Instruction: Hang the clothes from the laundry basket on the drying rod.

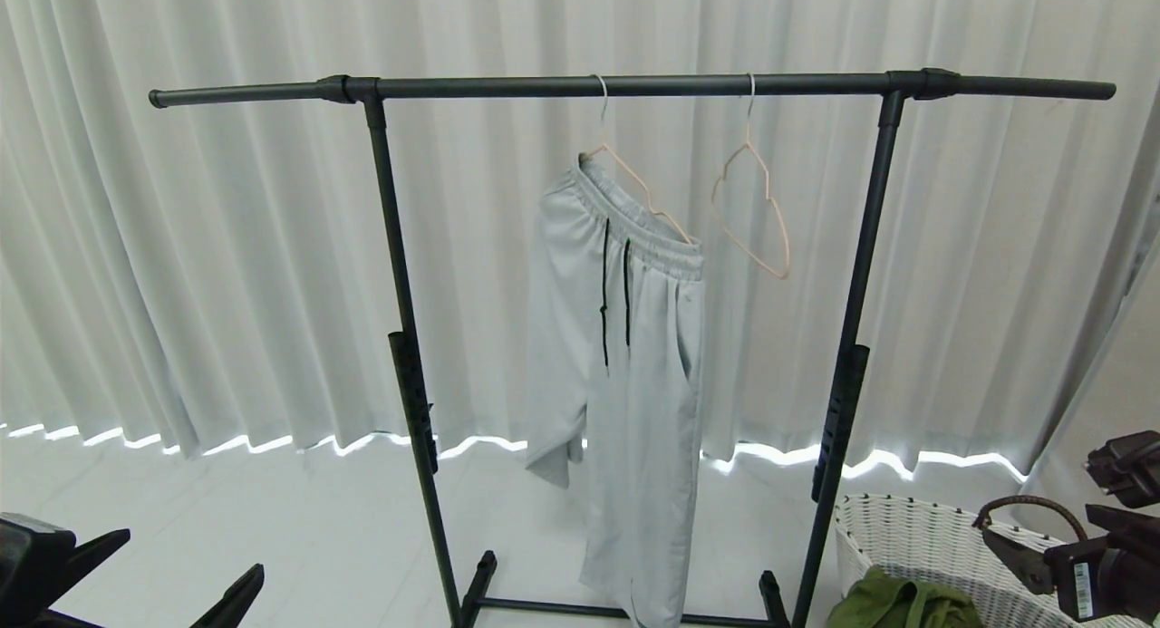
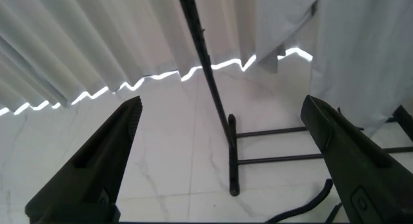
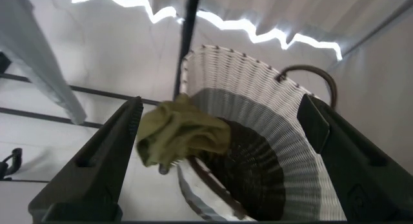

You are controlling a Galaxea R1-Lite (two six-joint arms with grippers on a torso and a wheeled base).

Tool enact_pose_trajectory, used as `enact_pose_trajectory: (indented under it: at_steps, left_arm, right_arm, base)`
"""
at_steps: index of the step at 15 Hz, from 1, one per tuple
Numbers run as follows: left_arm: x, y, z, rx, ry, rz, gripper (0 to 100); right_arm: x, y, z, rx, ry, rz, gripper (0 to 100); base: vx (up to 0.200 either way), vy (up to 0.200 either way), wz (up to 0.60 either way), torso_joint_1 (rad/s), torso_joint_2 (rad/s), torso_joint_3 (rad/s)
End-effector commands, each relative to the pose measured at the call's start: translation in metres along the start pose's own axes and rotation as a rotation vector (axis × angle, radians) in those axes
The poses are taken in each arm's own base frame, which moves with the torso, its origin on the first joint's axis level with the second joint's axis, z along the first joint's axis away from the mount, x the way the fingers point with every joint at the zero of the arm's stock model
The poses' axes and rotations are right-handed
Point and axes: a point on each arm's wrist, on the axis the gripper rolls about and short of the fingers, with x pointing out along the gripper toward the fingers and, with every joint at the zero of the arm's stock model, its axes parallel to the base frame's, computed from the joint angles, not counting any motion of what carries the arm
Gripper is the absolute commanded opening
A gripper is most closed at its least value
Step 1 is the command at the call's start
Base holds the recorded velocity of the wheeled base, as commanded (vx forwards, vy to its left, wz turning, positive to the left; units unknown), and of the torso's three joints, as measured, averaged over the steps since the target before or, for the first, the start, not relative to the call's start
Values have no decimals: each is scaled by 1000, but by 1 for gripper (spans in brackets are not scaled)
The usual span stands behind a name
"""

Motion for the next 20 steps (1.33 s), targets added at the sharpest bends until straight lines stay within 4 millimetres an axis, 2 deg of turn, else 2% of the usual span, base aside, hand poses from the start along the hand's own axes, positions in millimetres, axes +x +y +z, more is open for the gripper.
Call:
enact_pose_trajectory:
  at_steps: [1,15,20]
  left_arm:
    - [0,0,1,1,-5,3,100]
    - [-4,0,1,4,-27,9,100]
    - [-6,1,3,2,-52,17,100]
  right_arm:
    - [0,0,-1,-1,6,2,100]
    - [-2,1,-9,-1,30,5,100]
    - [-2,1,-6,-8,17,7,100]
  base:
    - [0,0,0,0,0,0]
    - [0,0,0,0,0,0]
    - [0,0,0,0,0,0]
